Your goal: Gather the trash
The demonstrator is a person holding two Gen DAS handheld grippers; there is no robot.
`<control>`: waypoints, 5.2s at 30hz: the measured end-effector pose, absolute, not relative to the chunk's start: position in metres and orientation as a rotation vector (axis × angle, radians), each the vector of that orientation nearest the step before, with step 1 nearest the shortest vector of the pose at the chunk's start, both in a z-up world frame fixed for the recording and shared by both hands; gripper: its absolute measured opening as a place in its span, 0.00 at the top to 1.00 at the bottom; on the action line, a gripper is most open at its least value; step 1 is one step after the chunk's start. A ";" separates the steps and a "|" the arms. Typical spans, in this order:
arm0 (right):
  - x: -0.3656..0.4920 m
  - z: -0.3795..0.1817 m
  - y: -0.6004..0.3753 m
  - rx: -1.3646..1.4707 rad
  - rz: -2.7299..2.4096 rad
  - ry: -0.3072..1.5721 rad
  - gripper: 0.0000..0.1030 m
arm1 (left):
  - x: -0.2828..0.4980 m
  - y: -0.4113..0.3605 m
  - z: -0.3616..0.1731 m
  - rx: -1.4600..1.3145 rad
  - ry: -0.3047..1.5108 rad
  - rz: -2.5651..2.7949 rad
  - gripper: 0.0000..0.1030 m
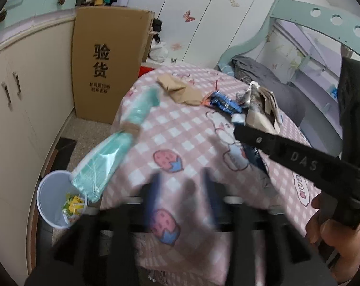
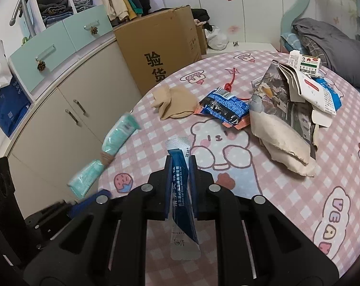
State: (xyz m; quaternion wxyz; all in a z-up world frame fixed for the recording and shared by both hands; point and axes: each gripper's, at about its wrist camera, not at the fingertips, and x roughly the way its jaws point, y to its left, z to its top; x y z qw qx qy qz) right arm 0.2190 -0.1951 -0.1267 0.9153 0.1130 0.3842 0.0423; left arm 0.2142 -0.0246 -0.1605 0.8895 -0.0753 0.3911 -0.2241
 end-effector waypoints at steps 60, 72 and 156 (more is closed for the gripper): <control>0.276 -0.090 -0.124 0.199 0.250 0.696 0.87 | 0.287 0.040 -0.113 -0.223 0.683 -0.202 0.98; 0.309 -0.127 0.021 0.058 0.467 0.785 0.87 | 0.285 0.173 -0.153 -0.294 0.721 0.094 0.98; 0.192 -0.084 -0.212 0.249 0.022 0.559 0.30 | 0.245 0.002 -0.094 -0.092 0.711 -0.004 0.32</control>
